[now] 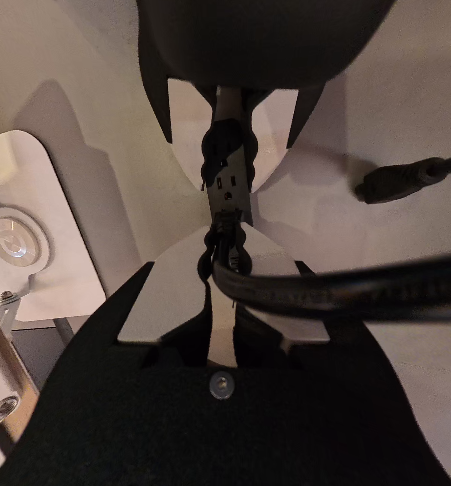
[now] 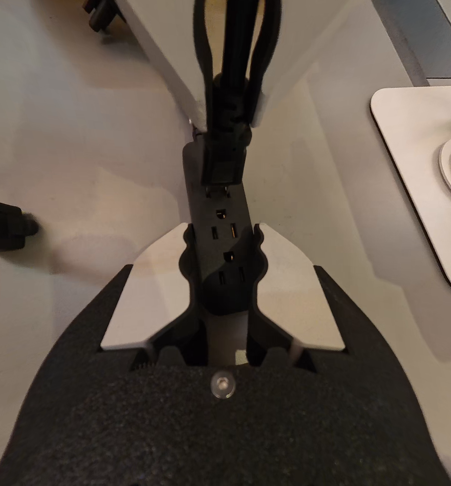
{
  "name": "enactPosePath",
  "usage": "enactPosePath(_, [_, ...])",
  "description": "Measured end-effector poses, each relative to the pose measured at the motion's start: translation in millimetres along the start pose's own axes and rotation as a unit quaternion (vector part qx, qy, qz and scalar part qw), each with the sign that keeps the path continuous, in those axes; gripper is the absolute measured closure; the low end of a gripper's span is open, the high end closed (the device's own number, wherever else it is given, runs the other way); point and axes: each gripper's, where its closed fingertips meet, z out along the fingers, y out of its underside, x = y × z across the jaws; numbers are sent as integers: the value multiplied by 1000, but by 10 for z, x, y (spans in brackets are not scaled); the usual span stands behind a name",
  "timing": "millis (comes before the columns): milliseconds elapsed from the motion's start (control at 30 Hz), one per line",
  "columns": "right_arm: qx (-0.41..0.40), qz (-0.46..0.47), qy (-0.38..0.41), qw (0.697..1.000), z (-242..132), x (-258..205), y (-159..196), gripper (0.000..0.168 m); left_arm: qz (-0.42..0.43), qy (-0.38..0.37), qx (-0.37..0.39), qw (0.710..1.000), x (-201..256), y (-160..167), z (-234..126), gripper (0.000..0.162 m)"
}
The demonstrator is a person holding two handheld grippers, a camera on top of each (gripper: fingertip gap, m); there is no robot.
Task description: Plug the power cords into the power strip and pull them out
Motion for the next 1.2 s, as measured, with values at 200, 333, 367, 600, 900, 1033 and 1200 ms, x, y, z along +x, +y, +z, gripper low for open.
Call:
enactPosePath(200, [0,0,0,1000,0,0,0,124,-14,-11,68,998,-8,-124,54,147])
enactPosePath(333, [0,1,1,1000,-1,0,-1,124,-14,-31,106,994,0,-131,52,147])
enactPosePath(367, [0,1,1,1000,-1,0,-1,124,-14,-38,115,993,7,-130,50,147])
enactPosePath(600, [0,4,1,1000,0,-1,-1,123,-41,-42,171,983,25,-84,55,146])
enactPosePath(900, [0,4,-1,1000,5,-8,-7,123,-47,-17,157,986,38,-24,49,146])
enactPosePath(1033, [0,3,-1,1000,9,-10,-11,123,-63,-4,131,989,55,-26,39,147])
enactPosePath(1200, [0,3,0,1000,12,-14,-15,123,-68,12,52,996,71,-16,32,147])
